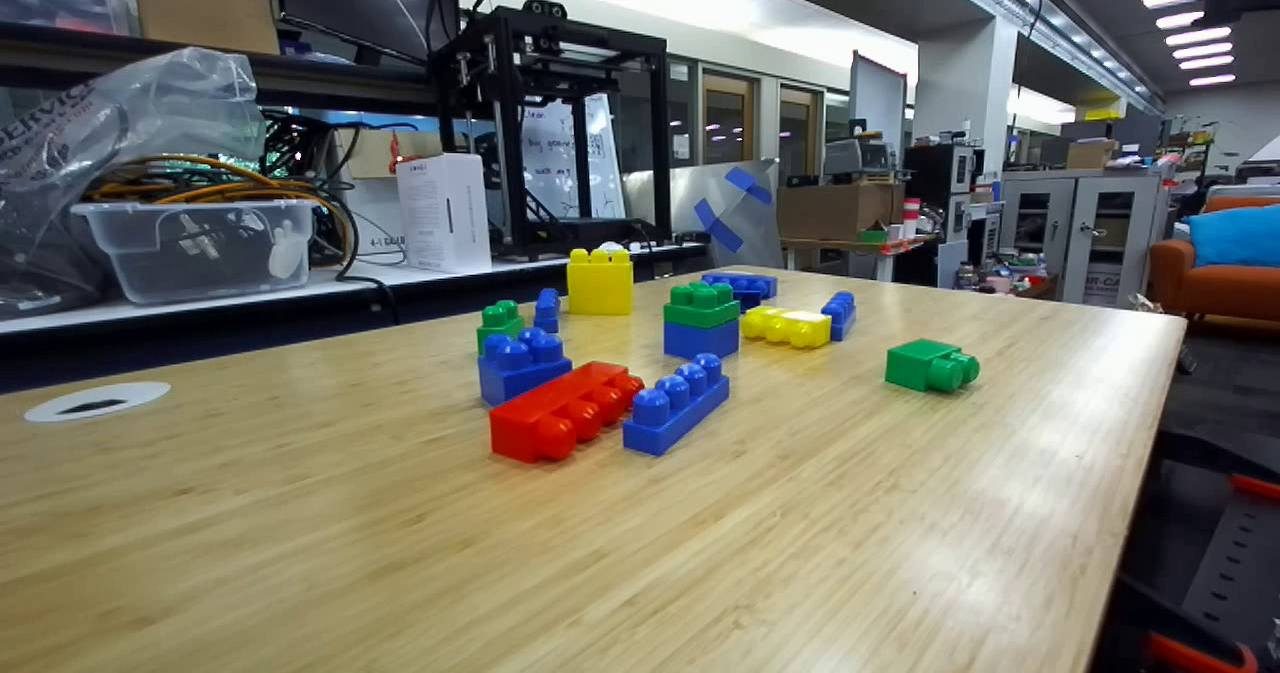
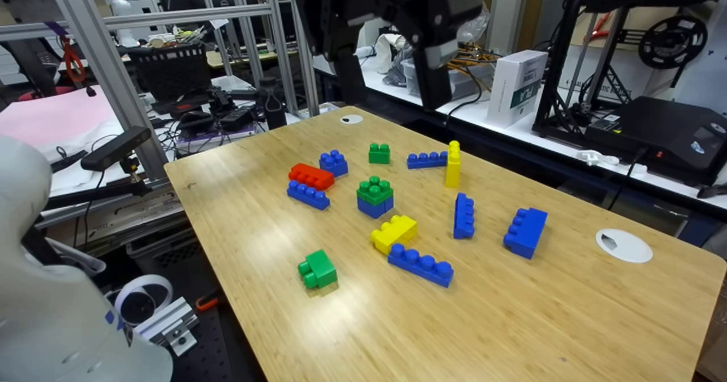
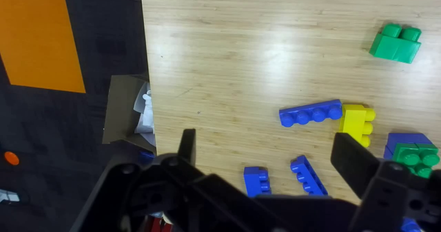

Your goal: Pick a blue block and put it on the stack of blocks

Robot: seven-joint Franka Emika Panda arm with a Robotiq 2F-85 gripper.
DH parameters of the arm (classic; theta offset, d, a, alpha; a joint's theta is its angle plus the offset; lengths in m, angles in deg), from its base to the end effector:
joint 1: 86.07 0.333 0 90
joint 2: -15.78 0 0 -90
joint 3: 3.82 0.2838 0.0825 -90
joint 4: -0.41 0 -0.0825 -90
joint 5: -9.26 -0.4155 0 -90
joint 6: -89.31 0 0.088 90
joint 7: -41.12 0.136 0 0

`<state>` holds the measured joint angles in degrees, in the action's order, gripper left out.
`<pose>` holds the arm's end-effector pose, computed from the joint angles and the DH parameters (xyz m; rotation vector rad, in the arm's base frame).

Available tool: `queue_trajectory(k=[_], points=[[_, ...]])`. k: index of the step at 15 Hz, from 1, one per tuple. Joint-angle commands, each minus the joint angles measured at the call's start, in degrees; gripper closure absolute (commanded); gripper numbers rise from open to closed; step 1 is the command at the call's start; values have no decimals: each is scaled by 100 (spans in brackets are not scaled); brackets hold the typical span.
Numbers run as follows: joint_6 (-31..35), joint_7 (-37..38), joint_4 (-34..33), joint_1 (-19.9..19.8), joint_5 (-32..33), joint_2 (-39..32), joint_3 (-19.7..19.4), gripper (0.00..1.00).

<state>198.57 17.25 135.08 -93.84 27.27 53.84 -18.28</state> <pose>0.3876 -0.1990 0.5191 2.9098 0.2008 0.2015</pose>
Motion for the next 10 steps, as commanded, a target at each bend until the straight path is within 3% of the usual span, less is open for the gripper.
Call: queue_trajectory(k=[1,10], points=[[14,-9,46,63,-2,13,35,0],[72,89,235,173,15,7,239,0]])
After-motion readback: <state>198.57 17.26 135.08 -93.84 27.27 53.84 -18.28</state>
